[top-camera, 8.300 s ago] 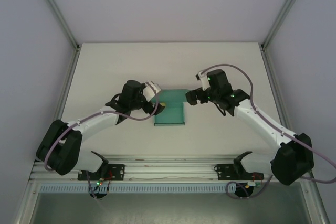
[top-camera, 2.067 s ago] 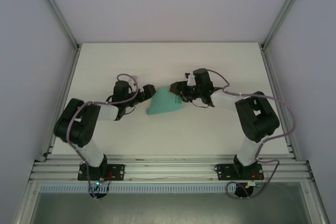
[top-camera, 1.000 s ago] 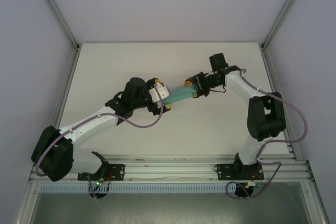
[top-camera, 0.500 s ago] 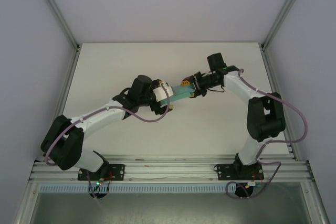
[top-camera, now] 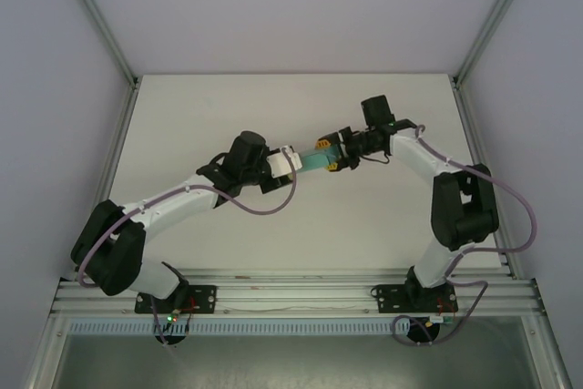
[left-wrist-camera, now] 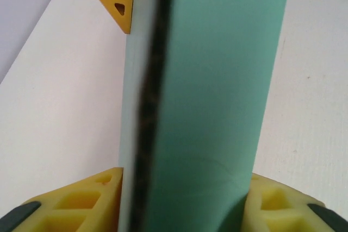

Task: Assemble paper box

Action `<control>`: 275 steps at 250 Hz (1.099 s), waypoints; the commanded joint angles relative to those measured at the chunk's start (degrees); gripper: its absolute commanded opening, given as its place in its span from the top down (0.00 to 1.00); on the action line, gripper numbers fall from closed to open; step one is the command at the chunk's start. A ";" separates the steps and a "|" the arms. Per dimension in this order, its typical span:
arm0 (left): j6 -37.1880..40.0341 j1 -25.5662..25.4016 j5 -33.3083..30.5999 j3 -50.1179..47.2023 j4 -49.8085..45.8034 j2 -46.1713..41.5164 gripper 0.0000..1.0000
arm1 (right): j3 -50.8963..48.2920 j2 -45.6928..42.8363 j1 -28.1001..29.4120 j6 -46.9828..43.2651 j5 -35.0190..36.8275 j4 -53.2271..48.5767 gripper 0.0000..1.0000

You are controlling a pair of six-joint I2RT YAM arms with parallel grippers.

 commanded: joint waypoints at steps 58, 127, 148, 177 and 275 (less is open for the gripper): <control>0.57 -0.13 -3.22 3.55 -1.91 -0.92 0.73 | -4.24 -7.68 -0.15 -0.83 1.18 4.91 0.00; 7.84 0.16 -0.41 12.15 -24.10 4.14 0.75 | -3.55 -19.08 -5.31 -27.17 34.04 -7.36 0.00; 6.28 0.25 -1.53 15.76 -28.94 7.50 0.77 | -8.05 -25.72 -5.34 -34.75 43.46 -1.03 0.00; 5.44 0.23 -0.81 21.10 -34.98 11.90 0.79 | -16.17 -34.19 -5.37 -43.38 47.28 10.85 0.00; 3.53 0.89 4.81 26.44 -46.75 17.62 0.87 | -16.91 -33.96 -5.08 -66.61 17.06 12.73 0.06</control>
